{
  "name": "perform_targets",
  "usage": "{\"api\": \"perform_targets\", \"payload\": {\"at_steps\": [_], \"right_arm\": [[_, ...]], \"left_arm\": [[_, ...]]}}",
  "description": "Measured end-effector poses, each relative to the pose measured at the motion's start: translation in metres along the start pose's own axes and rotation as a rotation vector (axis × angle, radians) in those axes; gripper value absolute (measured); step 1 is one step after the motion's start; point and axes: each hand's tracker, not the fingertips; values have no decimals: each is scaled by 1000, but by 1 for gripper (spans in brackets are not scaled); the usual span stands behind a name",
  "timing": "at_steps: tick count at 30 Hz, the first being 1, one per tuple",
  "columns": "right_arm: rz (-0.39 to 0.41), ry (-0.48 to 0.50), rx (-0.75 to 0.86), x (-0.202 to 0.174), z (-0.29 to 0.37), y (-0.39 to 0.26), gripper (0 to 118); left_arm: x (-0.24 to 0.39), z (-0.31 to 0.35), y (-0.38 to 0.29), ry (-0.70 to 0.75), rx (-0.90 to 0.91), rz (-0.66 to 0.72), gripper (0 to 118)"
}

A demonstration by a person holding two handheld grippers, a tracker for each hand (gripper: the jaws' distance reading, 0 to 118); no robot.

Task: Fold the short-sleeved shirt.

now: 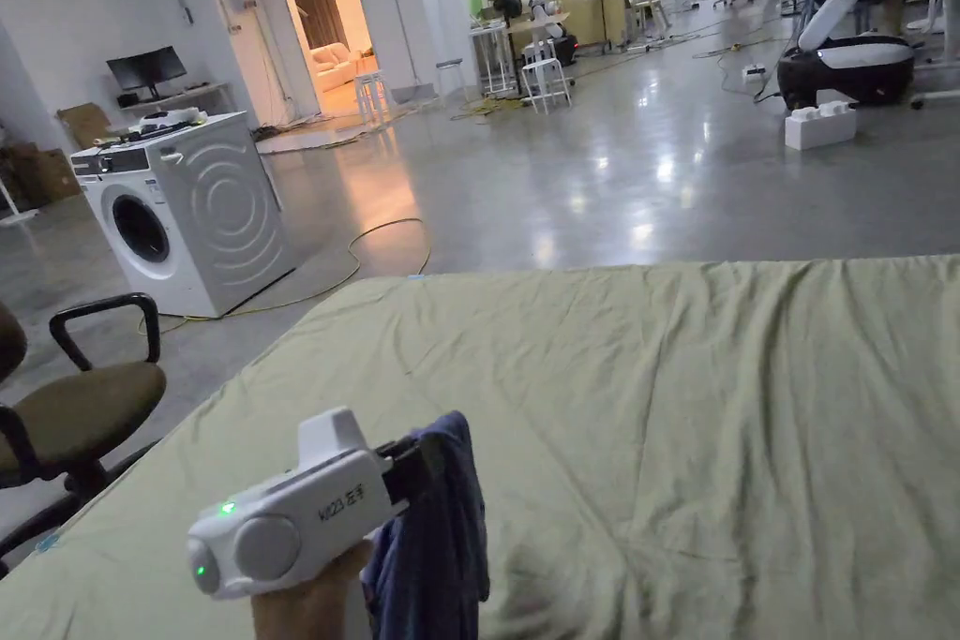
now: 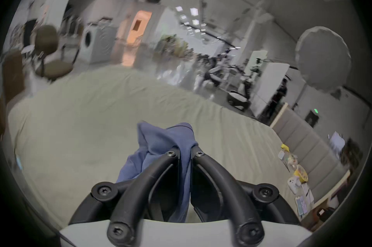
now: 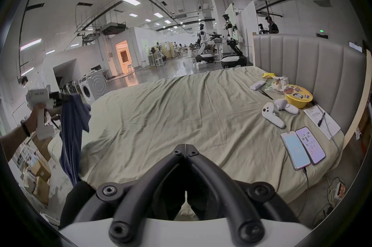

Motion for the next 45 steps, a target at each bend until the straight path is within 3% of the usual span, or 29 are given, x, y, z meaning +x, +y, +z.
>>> {"api": "perform_targets", "payload": {"at_steps": [4, 7, 11, 17, 20, 21, 22, 23, 24, 26, 30, 34, 37, 40, 42, 43, 44, 45], "right_arm": [[-22, -36, 14, 13, 11, -4, 1], [-46, -76, 19, 24, 19, -8, 1], [-84, -135, 8, 43, 33, -15, 1], [-101, -224, -22, 67, 50, -27, 1], [-126, -243, -28, 73, 54, -29, 1], [-127, -246, -28, 73, 55, -29, 1], [-123, -245, -27, 72, 55, -30, 1], [-102, -243, -34, 70, 56, -28, 1], [-67, -240, -34, 68, 57, -27, 1], [-4, -229, -18, 60, 57, -23, 1], [-19, -147, 30, 47, 46, -13, 1], [-25, -84, 95, 26, 36, 7, 1], [7, -25, 148, 7, 34, 25, 1], [66, 19, 209, -10, 38, 40, 1], [98, 46, 235, -18, 39, 47, 1], [106, 45, 247, -23, 41, 50, 1], [118, 50, 263, -26, 42, 52, 1], [115, 54, 261, -29, 44, 54, 1]], "left_arm": [[86, -46, 10, -143, -2, -104, 9], [154, -86, -26, -261, -99, -170, 9], [246, -117, -133, -448, -313, -216, 9], [355, -90, -282, -775, -591, -302, 9], [389, -72, -325, -814, -643, -352, 9], [394, -70, -333, -828, -670, -360, 12], [395, -64, -335, -813, -669, -340, 24], [390, -59, -330, -812, -671, -319, 51], [384, -54, -319, -852, -648, -280, 67], [362, -36, -286, -879, -550, -277, 73], [299, 20, -201, -696, -209, -415, 74], [231, 90, -134, -505, 18, -386, 74], [186, 145, -110, -383, 155, -384, 73], [156, 188, -104, -172, 248, -408, 71], [143, 210, -102, -86, 281, -411, 49], [138, 220, -103, -57, 304, -408, 33], [135, 230, -104, -30, 323, -404, 8], [132, 238, -106, 1, 341, -398, 4]]}}
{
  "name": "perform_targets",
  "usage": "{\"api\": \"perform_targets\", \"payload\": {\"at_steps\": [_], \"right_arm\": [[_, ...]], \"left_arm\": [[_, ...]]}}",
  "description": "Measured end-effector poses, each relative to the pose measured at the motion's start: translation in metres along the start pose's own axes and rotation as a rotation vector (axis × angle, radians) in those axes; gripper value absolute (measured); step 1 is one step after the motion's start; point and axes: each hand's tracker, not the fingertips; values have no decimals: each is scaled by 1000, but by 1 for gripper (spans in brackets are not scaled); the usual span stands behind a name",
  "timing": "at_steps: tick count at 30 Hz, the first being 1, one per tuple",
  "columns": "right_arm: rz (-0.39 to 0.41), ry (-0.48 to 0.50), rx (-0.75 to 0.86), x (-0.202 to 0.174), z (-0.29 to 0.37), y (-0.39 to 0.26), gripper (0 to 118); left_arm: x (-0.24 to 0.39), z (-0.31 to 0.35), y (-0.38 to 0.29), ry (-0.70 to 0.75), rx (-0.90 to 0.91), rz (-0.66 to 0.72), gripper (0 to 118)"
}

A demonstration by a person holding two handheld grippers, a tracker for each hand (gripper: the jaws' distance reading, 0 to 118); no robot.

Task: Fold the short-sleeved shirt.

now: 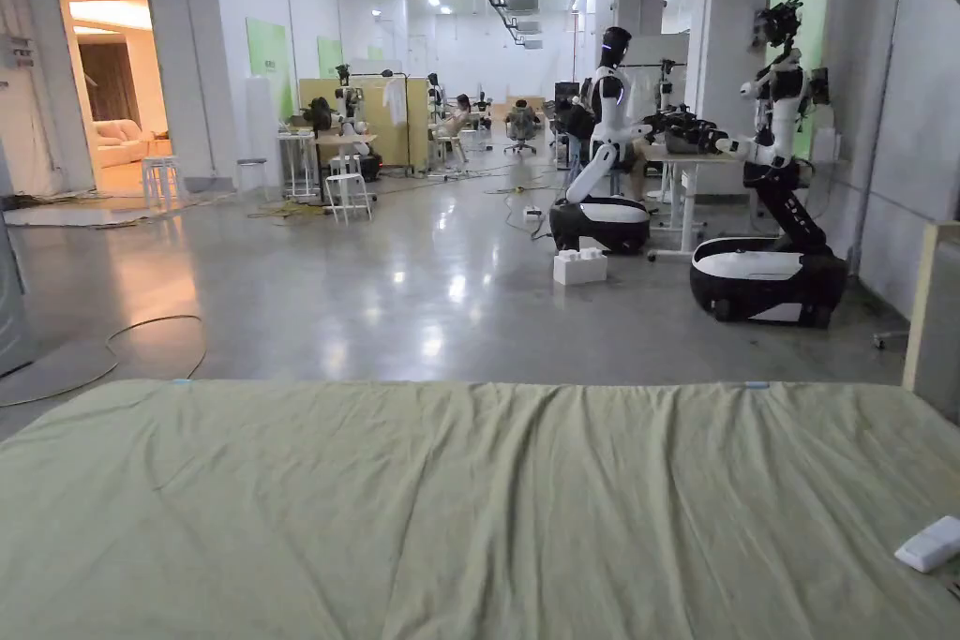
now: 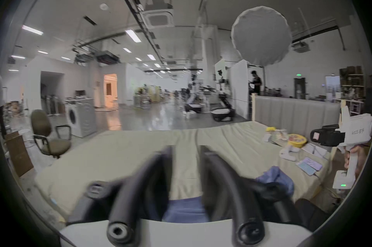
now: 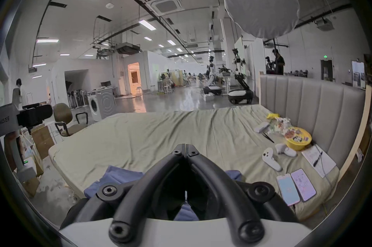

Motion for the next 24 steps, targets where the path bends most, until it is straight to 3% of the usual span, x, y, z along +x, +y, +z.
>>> {"api": "perform_targets", "payload": {"at_steps": [2, 9, 20, 24], "right_arm": [[8, 9, 13, -6, 2, 4, 1], [39, 12, 29, -12, 5, 5, 1], [5, 1, 4, -10, 7, -2, 1], [-14, 6, -11, -7, 6, -5, 1]], "left_arm": [[-1, 14, -1, 61, 26, -13, 0], [-5, 19, -6, 34, -51, 78, 0], [0, 11, -9, -6, -89, 115, 0], [-5, -8, -18, -36, -190, 147, 0]]}}
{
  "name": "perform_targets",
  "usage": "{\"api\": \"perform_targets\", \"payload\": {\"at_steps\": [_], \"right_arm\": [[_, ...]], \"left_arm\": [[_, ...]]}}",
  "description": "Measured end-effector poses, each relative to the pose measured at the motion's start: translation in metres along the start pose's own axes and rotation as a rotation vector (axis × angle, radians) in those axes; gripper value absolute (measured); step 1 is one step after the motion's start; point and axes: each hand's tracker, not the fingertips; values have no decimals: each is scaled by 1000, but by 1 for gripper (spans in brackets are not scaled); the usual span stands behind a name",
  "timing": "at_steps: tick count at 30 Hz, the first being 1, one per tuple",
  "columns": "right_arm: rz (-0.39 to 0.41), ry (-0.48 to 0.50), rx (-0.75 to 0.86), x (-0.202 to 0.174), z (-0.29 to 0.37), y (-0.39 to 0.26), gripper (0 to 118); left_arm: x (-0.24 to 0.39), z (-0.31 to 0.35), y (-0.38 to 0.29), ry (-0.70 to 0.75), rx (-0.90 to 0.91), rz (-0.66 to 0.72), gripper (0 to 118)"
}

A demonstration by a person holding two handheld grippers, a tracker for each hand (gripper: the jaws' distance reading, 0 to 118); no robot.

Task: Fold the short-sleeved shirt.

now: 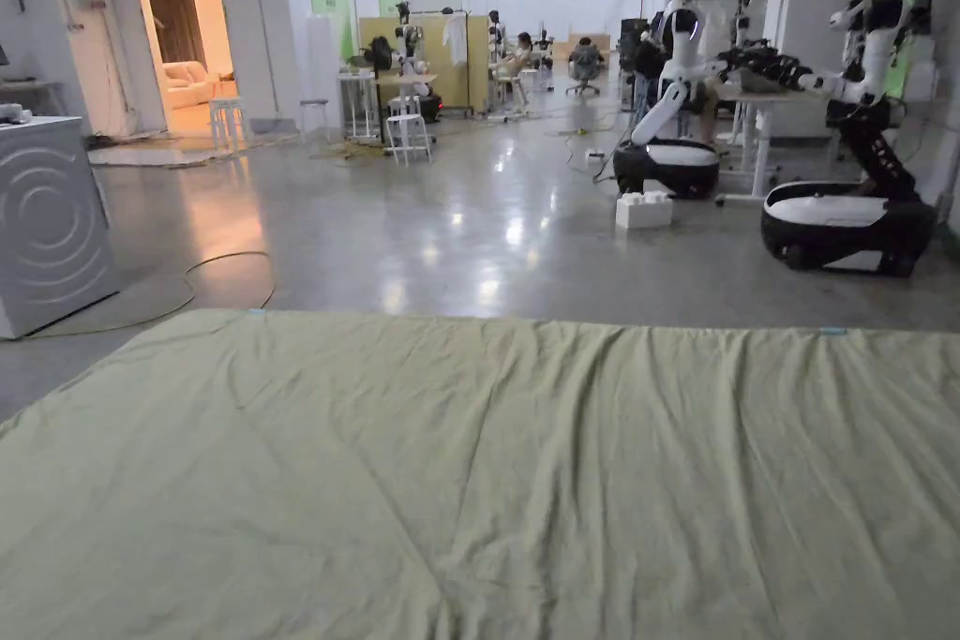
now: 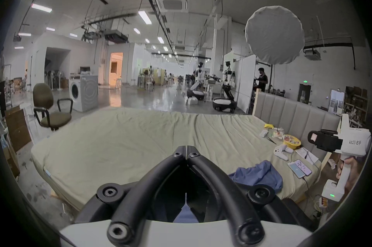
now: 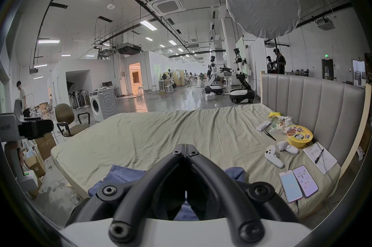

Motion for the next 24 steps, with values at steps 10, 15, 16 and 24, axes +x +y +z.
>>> {"api": "perform_targets", "payload": {"at_steps": [10, 15, 16, 24], "right_arm": [[-48, -56, -142, 27, -8, -38, 1], [-58, -98, -197, 41, -10, -48, 1], [-60, -108, -206, 44, -10, -50, 1], [-92, -169, -282, 62, -13, -66, 1]], "left_arm": [[-59, -189, -69, -72, -481, 185, 65], [-72, -289, -114, 22, -662, 168, 65], [-73, -302, -122, 41, -675, 135, 65], [-54, -333, -148, 81, -766, 11, 7]]}}
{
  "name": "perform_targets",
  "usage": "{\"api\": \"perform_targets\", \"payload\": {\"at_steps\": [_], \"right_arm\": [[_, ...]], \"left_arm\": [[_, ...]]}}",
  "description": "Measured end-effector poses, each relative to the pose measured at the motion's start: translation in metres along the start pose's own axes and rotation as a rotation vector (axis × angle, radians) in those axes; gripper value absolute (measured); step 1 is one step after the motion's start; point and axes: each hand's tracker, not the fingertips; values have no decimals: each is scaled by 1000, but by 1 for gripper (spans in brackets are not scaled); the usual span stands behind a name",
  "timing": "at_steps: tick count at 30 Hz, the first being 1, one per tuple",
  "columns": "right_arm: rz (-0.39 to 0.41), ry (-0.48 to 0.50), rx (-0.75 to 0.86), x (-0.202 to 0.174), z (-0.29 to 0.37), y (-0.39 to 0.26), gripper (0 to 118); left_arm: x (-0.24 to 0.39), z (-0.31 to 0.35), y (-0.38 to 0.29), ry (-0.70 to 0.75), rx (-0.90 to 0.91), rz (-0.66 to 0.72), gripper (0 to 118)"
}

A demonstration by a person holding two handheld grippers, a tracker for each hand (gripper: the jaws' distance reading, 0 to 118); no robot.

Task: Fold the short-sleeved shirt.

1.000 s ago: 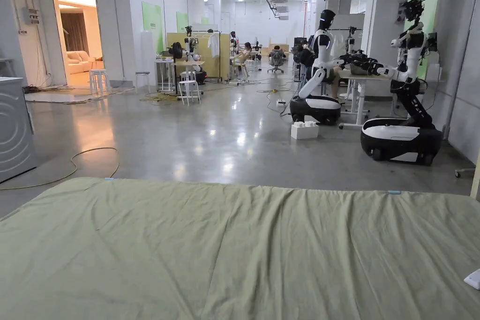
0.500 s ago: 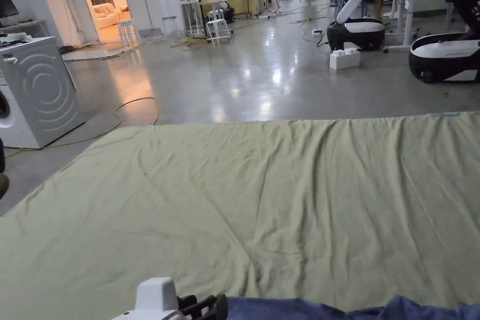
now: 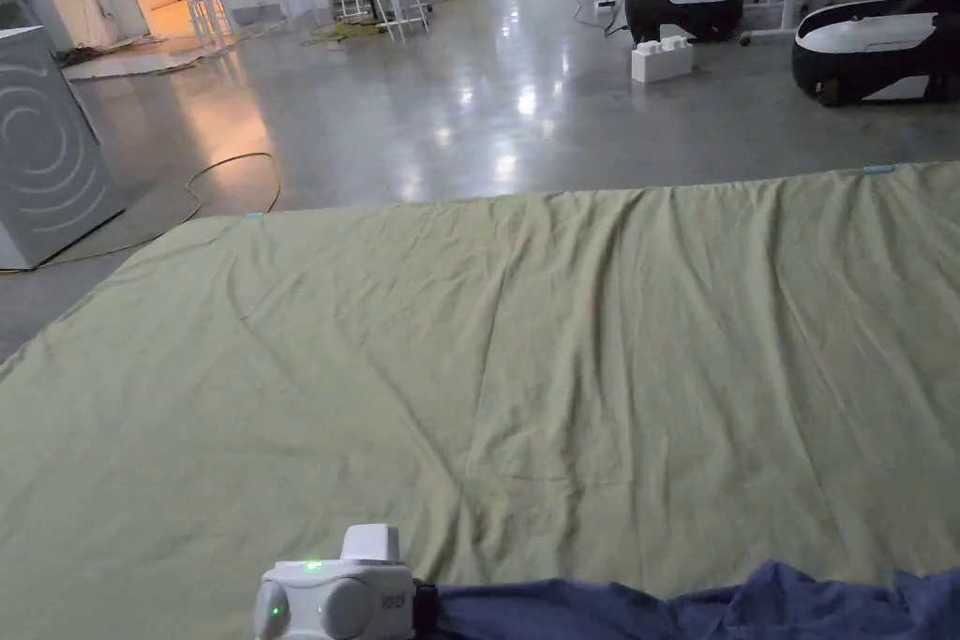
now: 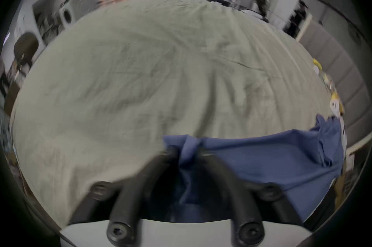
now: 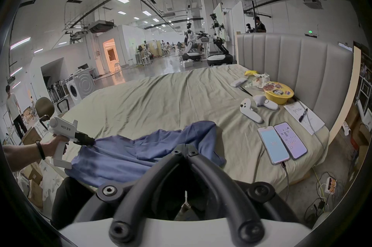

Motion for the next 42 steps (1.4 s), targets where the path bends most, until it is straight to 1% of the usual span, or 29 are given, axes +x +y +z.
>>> {"api": "perform_targets", "payload": {"at_steps": [1, 2, 5, 7, 8, 9, 10, 11, 12, 14, 16, 17, 19, 20, 21, 22, 23, 24, 25, 26, 27, 28, 29, 30, 31, 34, 35, 37, 42], "right_arm": [[-6, -2, -4, 1, -2, -1, 1], [-10, 0, -13, 2, -6, -1, 1], [-5, 1, -34, 6, -24, 9, 1], [10, 3, -35, 14, -46, 23, 1], [20, -3, -46, 19, -62, 34, 9], [23, -9, -88, 24, -79, 44, 27], [2, -3, -145, 31, -101, 53, 55], [-32, 9, -195, 40, -127, 58, 88], [-71, 18, -244, 48, -151, 61, 97], [-171, -5, -320, 69, -200, 60, 88], [-256, -28, -381, 81, -239, 56, 87], [-271, -51, -420, 86, -257, 52, 87], [-255, -84, -465, 88, -285, 43, 87], [-227, -100, -485, 85, -295, 38, 87], [-207, -103, -509, 83, -302, 33, 83], [-196, -85, -525, 79, -305, 30, 72], [-185, -55, -532, 75, -306, 27, 44], [-164, -45, -535, 69, -307, 26, 25], [-100, -111, -521, 62, -304, 26, 22], [-96, -78, -509, 62, -305, 27, 14], [-115, -61, -502, 64, -305, 29, 6], [-152, -60, -480, 66, -301, 33, 6], [-175, -85, -446, 63, -292, 40, 6], [-185, -61, -406, 63, -282, 47, 6], [-177, -36, -354, 62, -268, 57, 6], [-81, 15, -201, 53, -218, 91, 6], [-66, 20, -142, 50, -198, 101, 6], [-62, 58, -38, 45, -162, 118, 6], [-84, 89, 201, 38, -82, 169, 6]], "left_arm": [[9, -1, 1, -5, -23, -19, 7], [21, -2, -1, 83, -38, -53, 6], [30, -18, -3, 111, -78, -123, 6], [29, -24, 1, 97, -89, -117, 6], [28, -23, 3, 91, -100, -119, 6], [26, -23, 5, 83, -110, -121, 6], [23, -22, 6, 74, -116, -117, 6], [21, -22, 7, 61, -127, -107, 6], [21, -23, 8, 56, -131, -101, 6], [20, -24, 9, 51, -139, -100, 6], [20, -24, 10, 49, -142, -104, 6], [19, -25, 10, 47, -143, -104, 6], [17, -26, 11, 45, -142, -98, 6], [16, -26, 11, 42, -141, -97, 6], [16, -25, 10, 40, -139, -97, 6], [17, -24, 10, 39, -137, -98, 6], [17, -24, 9, 40, -134, -99, 6], [17, -24, 9, 41, -130, -100, 6], [17, -24, 7, 44, -123, -100, 6], [17, -23, 6, 45, -116, -96, 6], [15, -21, 6, 43, -109, -90, 6], [10, -17, 7, 28, -101, -82, 5], [3, -10, 9, -15, -77, -36, 5], [-4, 1, 10, -51, -35, 9, 5], [-12, 20, 11, -86, 28, 49, 5], [-29, 100, 19, -219, 284, 121, 5], [-32, 129, 21, -234, 353, 129, 5], [-35, 185, 24, -261, 486, 123, 5], [-29, 311, 32, -267, 751, 31, 5]]}}
